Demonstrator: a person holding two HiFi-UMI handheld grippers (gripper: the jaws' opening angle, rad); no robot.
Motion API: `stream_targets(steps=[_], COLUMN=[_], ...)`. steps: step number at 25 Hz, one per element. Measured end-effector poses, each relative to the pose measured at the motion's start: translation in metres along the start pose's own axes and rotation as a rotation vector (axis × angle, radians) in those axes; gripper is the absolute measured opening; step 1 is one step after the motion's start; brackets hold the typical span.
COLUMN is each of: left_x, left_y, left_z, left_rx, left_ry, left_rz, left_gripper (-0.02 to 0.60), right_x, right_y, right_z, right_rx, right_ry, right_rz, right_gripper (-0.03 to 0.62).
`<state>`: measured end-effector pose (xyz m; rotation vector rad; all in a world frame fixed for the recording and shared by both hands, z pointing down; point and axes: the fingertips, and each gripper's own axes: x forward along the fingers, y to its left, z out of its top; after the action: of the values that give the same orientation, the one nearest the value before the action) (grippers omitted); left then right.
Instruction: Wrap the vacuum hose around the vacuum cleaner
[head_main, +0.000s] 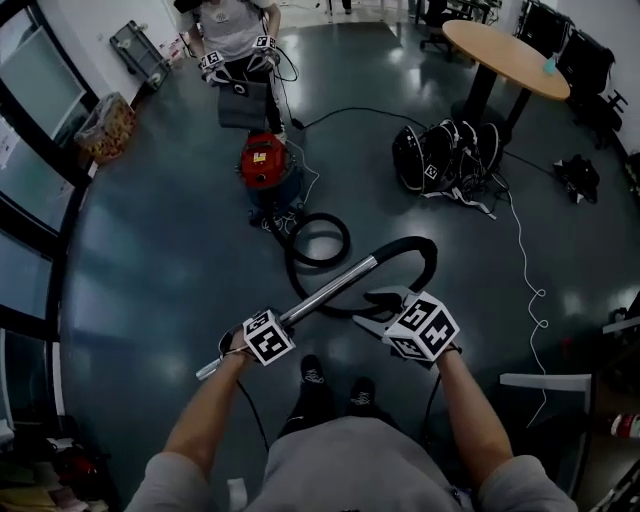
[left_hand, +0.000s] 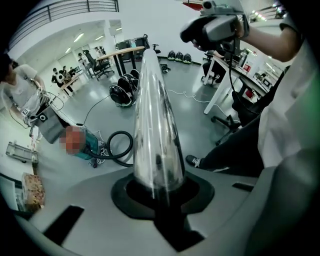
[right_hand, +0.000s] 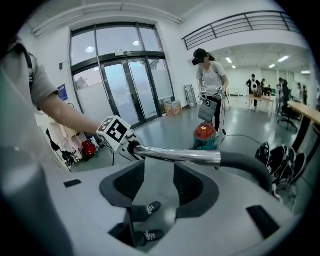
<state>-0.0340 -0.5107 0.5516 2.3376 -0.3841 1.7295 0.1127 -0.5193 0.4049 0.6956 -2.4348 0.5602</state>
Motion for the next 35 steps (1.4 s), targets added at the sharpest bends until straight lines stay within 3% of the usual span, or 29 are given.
stream_targets(steps=[5, 8, 11, 18, 22, 25, 26, 35], left_x=[0.017, 0.028, 0.043, 0.062, 0.068, 0.061, 0.060, 0.076], left_y=[0.032, 0.044, 0.060, 0.090, 0.097, 0.091, 0.091, 0.088], left_z=[-0.007, -0.009, -0.009, -0.004, -0.006, -0.006, -0.005, 0.000], left_rx=[-0.108, -0.202, -0.269, -0.333, -0.343, -0.340, -0.340, -0.302], left_ry=[-0.071, -0.120, -0.156, -0.221, -0.235, -0.245, -0.257, -0.263], left_rz=[-0.033, -0.081, -0.100, -0.133, -0.137, -0.163, -0.172, -0.191], left_gripper=[0.089, 0.089, 0.089, 0.089, 0.089, 0.089, 0.089, 0.092], right_x=[0.046, 0.084, 0.129, 0.220, 0.244, 0.252, 0.252, 0.249], right_y=[-0.023, -0.040, -0.059, -0.096, -0.104, -0.108, -0.110, -0.121], right_z=[0.003, 0.005, 0.005, 0.028, 0.048, 0.062, 0.063, 0.051], right_rx=[0.225, 0.363, 0.483, 0.755, 0.816, 0.807, 0.812, 0.823], right_ry=[-0.048, -0.083, -0.114, -0.269, -0.342, -0.386, -0.393, -0.290], right_rz=[-0.024, -0.046, -0.067, -0.042, -0.025, -0.072, -0.098, -0.139], right_gripper=[0.167, 0.250, 0.280, 0.314, 0.314, 0.312, 0.221, 0.193])
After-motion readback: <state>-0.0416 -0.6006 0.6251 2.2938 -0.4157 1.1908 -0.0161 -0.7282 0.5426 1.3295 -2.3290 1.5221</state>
